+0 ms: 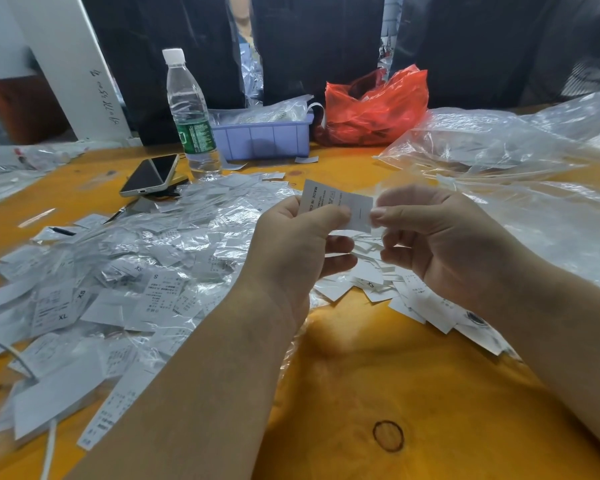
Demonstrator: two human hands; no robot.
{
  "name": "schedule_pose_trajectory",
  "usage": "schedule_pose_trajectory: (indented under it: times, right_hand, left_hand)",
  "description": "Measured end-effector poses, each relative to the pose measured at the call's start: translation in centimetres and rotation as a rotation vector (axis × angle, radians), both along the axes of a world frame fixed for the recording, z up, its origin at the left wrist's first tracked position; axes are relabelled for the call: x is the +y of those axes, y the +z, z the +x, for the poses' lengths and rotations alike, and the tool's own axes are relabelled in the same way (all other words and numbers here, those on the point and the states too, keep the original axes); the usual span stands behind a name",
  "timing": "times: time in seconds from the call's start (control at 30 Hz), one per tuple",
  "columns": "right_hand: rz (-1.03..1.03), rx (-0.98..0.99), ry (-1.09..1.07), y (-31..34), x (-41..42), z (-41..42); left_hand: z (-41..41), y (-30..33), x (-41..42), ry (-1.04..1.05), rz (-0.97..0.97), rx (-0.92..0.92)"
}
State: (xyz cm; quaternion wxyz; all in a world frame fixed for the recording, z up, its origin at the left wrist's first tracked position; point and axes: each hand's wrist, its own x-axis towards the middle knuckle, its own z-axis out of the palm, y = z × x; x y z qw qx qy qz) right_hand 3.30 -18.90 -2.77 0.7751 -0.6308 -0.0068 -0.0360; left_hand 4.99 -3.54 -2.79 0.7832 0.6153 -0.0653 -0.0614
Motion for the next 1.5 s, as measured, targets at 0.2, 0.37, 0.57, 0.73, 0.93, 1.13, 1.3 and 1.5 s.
schedule_pose_trajectory:
  times: [0.2,0.37,0.57,0.73,0.93,1.13,1.3,1.5]
  right_hand:
    - [-0.008,-0.008,0.014,-0.14,0.17,0.02]
    - [-0.002,-0.034,0.02,-0.23,0.07,-0.04]
    - [-0.008,-0.031,-0.058,0.03,-0.22,0.07]
    - [0.008,-0.024,-0.073,0.21,-0.21,0.01]
    - [0.018,-0.027,-0.069,0.09,-0.03,-0.07]
    - [0.016,-0.055,-0.136,0.09,-0.2,0.04]
    - [-0.042,-0.082,-0.119,-0.15,-0.16,0.13]
    - [-0.072,-0.107,-0.089,-0.4,-0.08,0.13]
  left_hand:
    - [-0.03,-0.14,-0.1,-0.039,-0.076,0.069]
    - [-0.36,-0.36,-0.45,-0.159,-0.204,0.258]
    - [-0.22,0.01,-0.21,-0.055,0.052,0.17]
    - [0.26,-0.1,0.26,0.168,0.273,-0.074]
    - [-0.29,-0.25,-0.45,0.144,0.274,-0.125]
    - [-0.18,-0.22,-0.16,0.134,0.265,-0.162]
    - [-0.45,-0.33,-0.33,0.11,0.263,-0.187]
    - [-0.58,-0.45,-0.36,0.07,0.237,-0.206]
